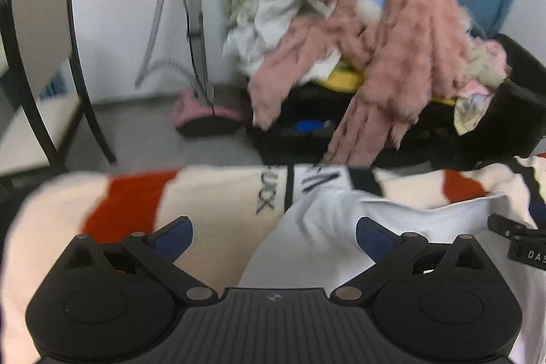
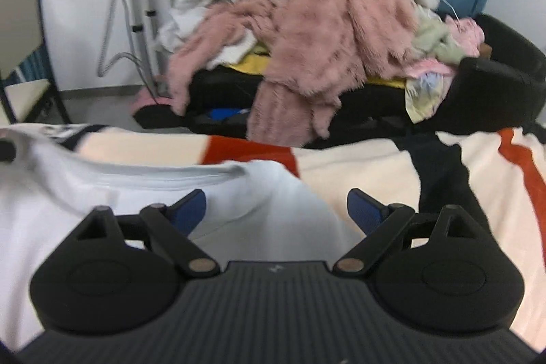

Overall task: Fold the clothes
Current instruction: 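Lower the T-shirt flat onto the bedspread and open both grippers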

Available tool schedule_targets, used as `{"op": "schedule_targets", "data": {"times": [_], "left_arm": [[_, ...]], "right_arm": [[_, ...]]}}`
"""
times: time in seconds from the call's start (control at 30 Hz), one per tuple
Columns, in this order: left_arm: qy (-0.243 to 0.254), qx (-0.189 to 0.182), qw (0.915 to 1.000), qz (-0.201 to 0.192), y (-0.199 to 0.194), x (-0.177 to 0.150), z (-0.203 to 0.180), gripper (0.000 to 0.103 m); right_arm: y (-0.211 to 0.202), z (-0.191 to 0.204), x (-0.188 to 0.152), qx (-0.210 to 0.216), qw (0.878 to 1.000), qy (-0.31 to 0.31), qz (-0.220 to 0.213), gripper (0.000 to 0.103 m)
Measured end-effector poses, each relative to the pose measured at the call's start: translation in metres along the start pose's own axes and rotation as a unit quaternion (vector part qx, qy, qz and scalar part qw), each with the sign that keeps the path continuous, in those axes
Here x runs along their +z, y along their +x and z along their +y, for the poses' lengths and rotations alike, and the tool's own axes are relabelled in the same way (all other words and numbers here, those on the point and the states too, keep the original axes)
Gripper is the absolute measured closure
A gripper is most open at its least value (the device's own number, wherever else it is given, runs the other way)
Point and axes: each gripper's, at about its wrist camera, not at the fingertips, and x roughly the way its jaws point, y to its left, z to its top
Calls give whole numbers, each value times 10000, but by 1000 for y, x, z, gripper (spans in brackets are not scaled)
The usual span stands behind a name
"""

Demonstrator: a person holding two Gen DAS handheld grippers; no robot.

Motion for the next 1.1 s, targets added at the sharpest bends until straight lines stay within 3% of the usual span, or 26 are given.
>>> {"op": "schedule_targets", "data": {"times": [0.17, 0.27, 0.53, 0.63, 0.87, 0.97, 1.1], "left_arm": [[-106, -122, 9989, -439, -90, -24, -4, 0], [-19, -145, 9966, -813, -160, -56, -7, 0], [112, -93, 9863, -1645, -337, -188, -5, 0], [103, 23, 9831, -1828, -378, -239, -2, 0], [48, 104, 9765, -2152, -421, -329, -5, 0], [-133, 40, 9746, -2234, -417, -350, 3, 0], [16, 249, 9749, -2213, -401, -364, 7, 0]], "right_arm": [[-76, 11, -12, 192, 9984, 262, -466, 12], [-139, 15, -32, 316, 9954, 395, -820, 12], [-305, 11, -119, 516, 9832, 827, -1540, 12], [-351, 13, -157, 458, 9798, 695, -1816, 12], [-411, 13, -220, 677, 9684, 840, -2250, 12], [-419, 15, -241, 624, 9639, 851, -2444, 12], [-409, 18, -261, 614, 9600, 894, -2580, 12]]}}
